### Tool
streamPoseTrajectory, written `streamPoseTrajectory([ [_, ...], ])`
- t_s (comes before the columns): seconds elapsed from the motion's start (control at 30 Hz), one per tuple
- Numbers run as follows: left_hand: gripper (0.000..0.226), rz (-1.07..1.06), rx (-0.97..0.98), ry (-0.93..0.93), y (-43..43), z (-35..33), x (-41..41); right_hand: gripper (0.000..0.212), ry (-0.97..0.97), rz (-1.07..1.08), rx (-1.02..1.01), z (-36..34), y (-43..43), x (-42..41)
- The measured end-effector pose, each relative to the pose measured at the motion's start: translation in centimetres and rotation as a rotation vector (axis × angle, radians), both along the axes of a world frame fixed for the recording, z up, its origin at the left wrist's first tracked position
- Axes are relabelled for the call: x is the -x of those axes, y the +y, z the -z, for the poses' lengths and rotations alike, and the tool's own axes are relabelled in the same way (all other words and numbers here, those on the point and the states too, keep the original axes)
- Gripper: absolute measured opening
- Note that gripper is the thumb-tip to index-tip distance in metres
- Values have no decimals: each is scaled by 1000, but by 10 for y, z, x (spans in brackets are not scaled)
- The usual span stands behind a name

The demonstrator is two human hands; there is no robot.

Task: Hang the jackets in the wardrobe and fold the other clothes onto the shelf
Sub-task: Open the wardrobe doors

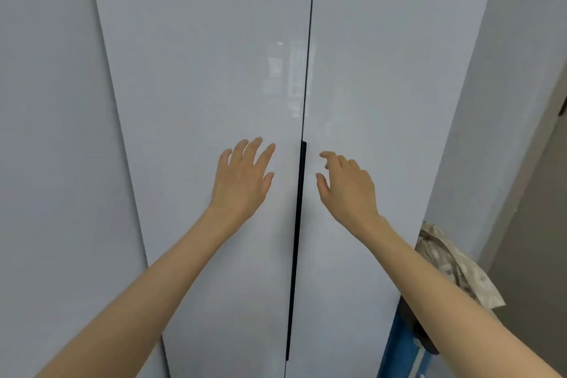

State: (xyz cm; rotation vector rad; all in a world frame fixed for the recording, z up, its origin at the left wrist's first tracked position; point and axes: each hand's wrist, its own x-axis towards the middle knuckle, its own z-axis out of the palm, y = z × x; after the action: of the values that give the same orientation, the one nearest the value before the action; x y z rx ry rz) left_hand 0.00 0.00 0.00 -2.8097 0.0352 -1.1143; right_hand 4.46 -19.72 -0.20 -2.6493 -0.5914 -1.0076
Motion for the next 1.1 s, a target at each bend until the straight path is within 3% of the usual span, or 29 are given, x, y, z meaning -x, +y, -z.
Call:
streamPoseTrajectory([
  [0.2, 70, -54, -95, 7, 21, 19, -90, 43, 86, 57, -59, 10, 36, -73],
  [0.4, 84, -140, -234, -81, 35, 42, -130, 26, 34, 72, -93, 17, 61, -115],
  [0.53, 93, -143, -265, -152, 40, 47, -137, 13, 84, -35, -185, 15, 63, -131],
  [0.63, 95, -132, -257, -159, 39, 49, -138, 16, 115, -110, -191, 14, 57, -134],
  [0.77, 94, -92, -178, -88, 32, 53, -132, 20, 121, -140, -126, 10, 48, -128],
  [0.97, 93, 21, -133, 167, -4, 73, -108, 19, 110, -172, -98, 10, 29, -101],
  [1.1, 88, 71, -57, 188, -45, 75, -84, 19, 86, -201, -109, 14, 4, -72],
])
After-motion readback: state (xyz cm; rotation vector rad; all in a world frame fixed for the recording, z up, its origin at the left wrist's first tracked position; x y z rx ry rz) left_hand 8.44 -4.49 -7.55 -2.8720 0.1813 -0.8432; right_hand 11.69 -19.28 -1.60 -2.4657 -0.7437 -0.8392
